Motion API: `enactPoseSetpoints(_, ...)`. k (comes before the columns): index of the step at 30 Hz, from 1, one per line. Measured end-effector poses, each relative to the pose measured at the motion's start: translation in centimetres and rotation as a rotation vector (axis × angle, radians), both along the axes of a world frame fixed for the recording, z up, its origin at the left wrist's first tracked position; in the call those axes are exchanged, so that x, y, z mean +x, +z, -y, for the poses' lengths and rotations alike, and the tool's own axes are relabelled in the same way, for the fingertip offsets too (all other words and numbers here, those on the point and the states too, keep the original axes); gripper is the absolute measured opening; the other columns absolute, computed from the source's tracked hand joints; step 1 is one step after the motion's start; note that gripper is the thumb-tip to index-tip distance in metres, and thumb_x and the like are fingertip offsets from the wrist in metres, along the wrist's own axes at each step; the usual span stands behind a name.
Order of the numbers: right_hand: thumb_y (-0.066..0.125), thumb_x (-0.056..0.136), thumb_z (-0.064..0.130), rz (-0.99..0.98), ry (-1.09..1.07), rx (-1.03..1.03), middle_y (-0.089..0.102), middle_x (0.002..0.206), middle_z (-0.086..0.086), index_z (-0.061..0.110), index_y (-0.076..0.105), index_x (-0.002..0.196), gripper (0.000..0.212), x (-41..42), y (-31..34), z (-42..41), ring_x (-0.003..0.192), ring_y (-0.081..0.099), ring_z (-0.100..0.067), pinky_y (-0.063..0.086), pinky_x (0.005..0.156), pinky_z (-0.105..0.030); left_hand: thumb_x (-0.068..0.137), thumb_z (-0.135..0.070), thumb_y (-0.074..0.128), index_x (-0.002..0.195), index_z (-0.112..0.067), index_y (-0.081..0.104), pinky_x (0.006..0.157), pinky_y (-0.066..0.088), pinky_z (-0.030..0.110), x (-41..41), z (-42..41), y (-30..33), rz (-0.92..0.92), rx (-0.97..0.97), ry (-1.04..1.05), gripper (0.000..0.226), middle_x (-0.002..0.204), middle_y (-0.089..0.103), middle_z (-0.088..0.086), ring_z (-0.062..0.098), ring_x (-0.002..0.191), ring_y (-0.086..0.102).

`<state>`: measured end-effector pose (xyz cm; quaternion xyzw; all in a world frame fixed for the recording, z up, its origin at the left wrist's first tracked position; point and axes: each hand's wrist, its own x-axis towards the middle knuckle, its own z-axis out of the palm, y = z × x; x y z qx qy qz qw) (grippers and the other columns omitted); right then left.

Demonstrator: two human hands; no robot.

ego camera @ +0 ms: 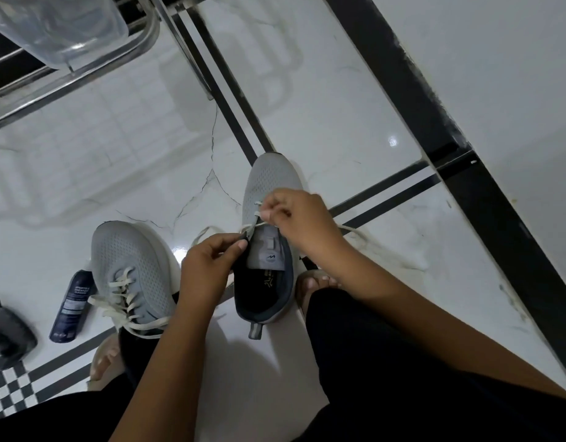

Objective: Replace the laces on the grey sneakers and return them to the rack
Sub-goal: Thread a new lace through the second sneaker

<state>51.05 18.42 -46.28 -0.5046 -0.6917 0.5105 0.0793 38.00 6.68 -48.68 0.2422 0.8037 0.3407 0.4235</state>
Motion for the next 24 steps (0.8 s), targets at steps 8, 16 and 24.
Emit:
enactPoseSetpoints(8, 0.061, 0.091, 0.025, 0.253, 0.264, 0.289, 0.066, 0.1, 0.006, 0.028, 0.071, 0.091, 0.011, -0.6, -1.0, 2.0, 0.104, 0.049, -0.019, 0.031, 0.087, -0.036, 0.091, -0.012, 0.063, 0.088, -0.02, 0.071, 0.077, 0.055, 0.03, 0.1, -0.3, -0.5, 0.216, -0.018, 0.142, 0.011, 0.087, 0.072, 0.002, 0.017, 0.082, 0.067)
enactPoseSetpoints(16, 0.058, 0.09, 0.027, 0.209, 0.231, 0.345, 0.068, 0.095, 0.009, 0.029, 0.069, 0.089, 0.012, -1.0, -1.8, 2.8, 0.104, 0.051, -0.018, 0.028, 0.088, -0.036, 0.089, -0.013, 0.066, 0.086, -0.021, 0.072, 0.081, 0.056, 0.039, -0.2, -0.1, -0.9, 0.185, -0.007, 0.126, 0.01, 0.085, 0.074, 0.003, 0.022, 0.083, 0.069)
enactPoseSetpoints(24, 0.063, 0.087, 0.023, 0.158, 0.168, 0.369, 0.065, 0.084, 0.008, 0.024, 0.063, 0.088, 0.002, -1.0, -2.1, 3.3, 0.096, 0.052, -0.018, 0.028, 0.083, -0.035, 0.087, -0.019, 0.068, 0.085, -0.028, 0.072, 0.083, 0.055, 0.041, -0.1, -0.1, -0.8, 0.04, 0.001, 0.007, 0.011, 0.084, 0.072, -0.004, 0.017, 0.086, 0.069)
